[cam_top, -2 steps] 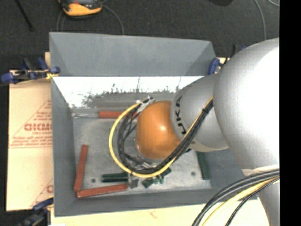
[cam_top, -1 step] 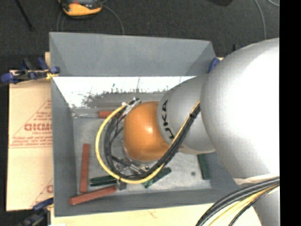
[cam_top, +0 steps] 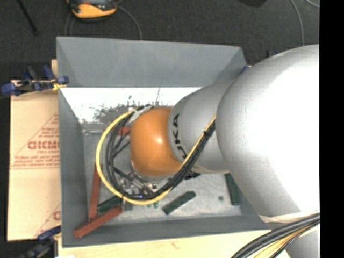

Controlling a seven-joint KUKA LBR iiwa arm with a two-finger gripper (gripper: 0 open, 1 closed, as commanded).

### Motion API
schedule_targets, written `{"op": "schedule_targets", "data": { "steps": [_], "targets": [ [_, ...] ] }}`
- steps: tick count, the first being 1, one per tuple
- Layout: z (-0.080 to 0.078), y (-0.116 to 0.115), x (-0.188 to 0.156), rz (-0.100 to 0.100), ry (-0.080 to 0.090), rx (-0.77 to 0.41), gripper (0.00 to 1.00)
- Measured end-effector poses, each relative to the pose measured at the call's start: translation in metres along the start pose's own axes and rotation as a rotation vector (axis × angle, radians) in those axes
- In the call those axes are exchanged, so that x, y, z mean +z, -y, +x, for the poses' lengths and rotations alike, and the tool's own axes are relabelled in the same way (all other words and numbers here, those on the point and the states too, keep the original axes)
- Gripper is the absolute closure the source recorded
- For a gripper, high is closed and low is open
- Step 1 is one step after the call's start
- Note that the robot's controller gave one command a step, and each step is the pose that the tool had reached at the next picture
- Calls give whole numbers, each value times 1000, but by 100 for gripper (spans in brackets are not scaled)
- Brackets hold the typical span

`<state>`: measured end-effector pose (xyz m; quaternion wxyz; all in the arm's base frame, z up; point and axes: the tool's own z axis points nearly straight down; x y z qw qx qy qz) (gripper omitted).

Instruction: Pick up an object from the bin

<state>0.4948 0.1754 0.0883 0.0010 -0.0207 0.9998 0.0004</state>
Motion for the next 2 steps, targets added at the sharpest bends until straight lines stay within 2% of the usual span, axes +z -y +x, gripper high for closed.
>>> {"op": "schedule_targets", "data": {
  "steps": [1,2],
  "targets": [
    [20,39,11,-1,17,-258,0],
    [22,39,12,-1,10,-256,100]
  ]
}}
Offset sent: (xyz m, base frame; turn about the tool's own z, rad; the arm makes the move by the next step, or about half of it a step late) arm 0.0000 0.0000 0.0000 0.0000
